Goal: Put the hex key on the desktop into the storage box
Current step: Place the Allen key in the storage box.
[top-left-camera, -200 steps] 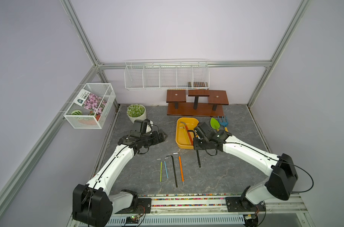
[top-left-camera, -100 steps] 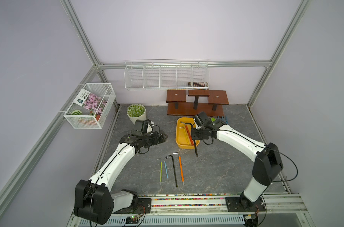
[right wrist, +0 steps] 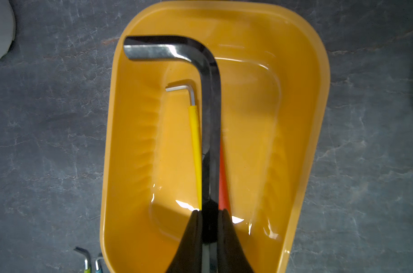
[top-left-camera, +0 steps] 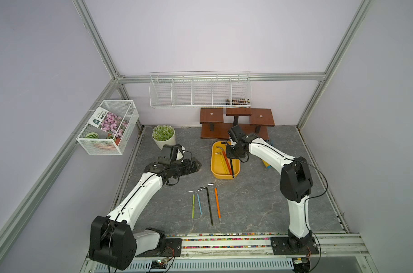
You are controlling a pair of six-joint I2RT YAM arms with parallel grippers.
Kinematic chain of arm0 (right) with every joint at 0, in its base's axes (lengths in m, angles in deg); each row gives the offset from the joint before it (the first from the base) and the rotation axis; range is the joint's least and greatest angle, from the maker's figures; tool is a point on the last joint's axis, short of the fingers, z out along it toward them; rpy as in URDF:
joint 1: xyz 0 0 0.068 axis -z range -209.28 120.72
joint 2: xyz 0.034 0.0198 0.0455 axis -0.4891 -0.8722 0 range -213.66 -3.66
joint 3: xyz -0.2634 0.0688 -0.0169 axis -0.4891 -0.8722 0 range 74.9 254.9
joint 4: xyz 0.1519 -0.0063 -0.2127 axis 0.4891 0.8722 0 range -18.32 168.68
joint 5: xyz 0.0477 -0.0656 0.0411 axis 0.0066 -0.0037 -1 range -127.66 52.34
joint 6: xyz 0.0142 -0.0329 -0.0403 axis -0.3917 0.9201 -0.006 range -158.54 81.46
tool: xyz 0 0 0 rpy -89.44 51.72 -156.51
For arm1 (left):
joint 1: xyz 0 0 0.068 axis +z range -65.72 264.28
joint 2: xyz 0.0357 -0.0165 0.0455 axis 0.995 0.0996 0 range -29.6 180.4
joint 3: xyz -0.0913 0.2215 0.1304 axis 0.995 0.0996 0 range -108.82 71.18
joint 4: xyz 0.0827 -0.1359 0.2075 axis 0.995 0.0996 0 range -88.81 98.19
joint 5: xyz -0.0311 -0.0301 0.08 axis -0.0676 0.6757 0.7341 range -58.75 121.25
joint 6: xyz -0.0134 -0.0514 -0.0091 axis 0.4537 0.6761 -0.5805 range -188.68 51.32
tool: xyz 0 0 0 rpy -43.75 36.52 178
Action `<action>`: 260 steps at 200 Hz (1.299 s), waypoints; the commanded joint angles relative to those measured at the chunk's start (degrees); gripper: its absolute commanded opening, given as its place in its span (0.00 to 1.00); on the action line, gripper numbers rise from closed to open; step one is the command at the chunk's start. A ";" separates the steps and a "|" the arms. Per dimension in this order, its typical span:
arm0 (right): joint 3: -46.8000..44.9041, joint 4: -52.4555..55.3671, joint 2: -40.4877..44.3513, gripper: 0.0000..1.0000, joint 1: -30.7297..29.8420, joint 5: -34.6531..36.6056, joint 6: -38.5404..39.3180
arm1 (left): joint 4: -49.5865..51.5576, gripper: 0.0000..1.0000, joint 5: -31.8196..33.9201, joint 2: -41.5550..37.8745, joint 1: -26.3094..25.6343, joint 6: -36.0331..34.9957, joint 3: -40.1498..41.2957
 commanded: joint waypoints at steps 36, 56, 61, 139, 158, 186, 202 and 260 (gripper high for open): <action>5.73 1.95 -5.70 0.03 1.47 0.48 2.09 | -1.18 1.00 -0.37 -0.29 -0.22 -0.31 0.82; 6.72 1.96 -7.29 0.03 1.84 0.32 2.33 | -1.38 1.00 -0.39 -0.27 -0.20 -0.18 0.94; 6.92 1.87 -7.69 0.03 1.93 0.17 2.33 | -1.39 1.00 -0.43 -0.12 -0.25 -0.19 0.95; 10.62 0.18 -11.47 0.04 3.09 -3.21 3.93 | -1.47 1.00 -0.25 0.53 -0.18 -0.08 0.93; 11.55 0.88 -12.09 0.09 3.14 -4.54 4.44 | -1.55 1.00 -0.30 0.59 -0.22 -0.11 0.92; 8.43 -1.27 -9.65 0.35 3.09 -6.54 4.47 | -1.61 1.00 -0.25 0.92 -0.25 -0.14 0.87; 5.53 -2.90 -6.67 0.45 3.13 -6.37 4.45 | -1.15 1.00 0.01 0.95 -0.19 -0.24 0.62; -8.54 -10.22 9.64 0.51 1.93 -6.47 3.79 | 1.85 1.00 1.79 -3.73 -0.22 0.54 0.71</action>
